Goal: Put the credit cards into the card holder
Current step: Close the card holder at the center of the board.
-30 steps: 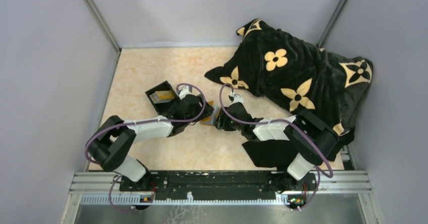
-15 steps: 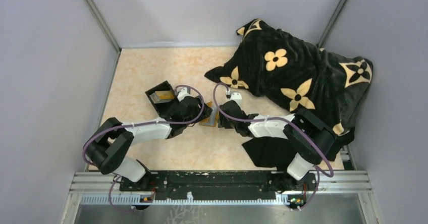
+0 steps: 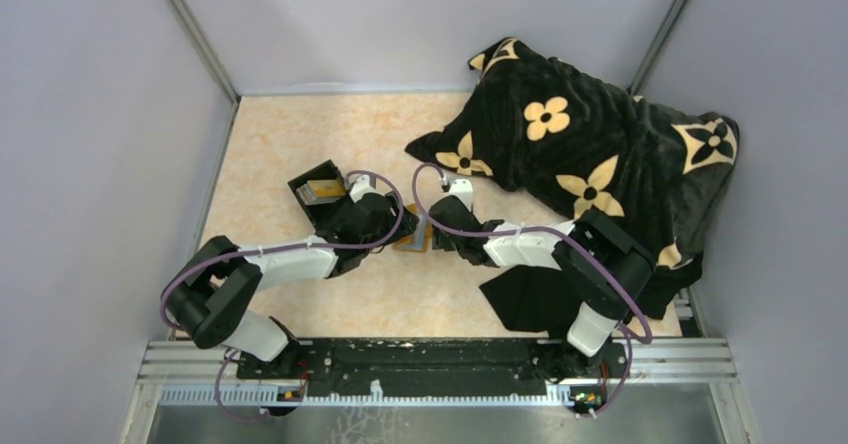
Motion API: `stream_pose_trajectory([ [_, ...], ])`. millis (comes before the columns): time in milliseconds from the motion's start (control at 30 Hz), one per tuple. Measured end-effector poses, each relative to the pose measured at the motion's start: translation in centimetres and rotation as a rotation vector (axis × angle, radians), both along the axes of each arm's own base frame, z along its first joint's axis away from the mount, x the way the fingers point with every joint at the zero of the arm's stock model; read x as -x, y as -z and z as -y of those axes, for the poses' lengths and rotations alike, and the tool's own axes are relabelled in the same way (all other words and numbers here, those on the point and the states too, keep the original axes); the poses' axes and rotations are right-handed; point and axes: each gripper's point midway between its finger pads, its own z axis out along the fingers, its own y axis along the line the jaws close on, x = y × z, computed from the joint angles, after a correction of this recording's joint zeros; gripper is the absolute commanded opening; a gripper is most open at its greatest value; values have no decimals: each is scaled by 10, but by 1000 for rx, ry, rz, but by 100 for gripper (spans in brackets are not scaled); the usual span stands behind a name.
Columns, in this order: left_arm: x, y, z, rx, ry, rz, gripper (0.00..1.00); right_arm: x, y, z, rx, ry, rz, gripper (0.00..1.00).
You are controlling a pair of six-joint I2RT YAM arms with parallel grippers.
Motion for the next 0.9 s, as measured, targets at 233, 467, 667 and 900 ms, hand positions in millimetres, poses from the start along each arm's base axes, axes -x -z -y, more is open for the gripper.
stream_pose_trajectory([
  [233, 0, 1, -1, -6, -1, 1, 65, 6, 1, -3, 30, -28, 12, 48],
  [467, 0, 2, 0, -8, 0, 1, 65, 11, 1, -6, 48, -51, 17, 48],
  [667, 0, 3, 1, -8, 2, 1, 65, 12, 0, -7, 56, -63, 17, 48],
  [900, -1, 4, 1, -7, 2, 0, 65, 13, 0, -8, 65, -77, 19, 48],
])
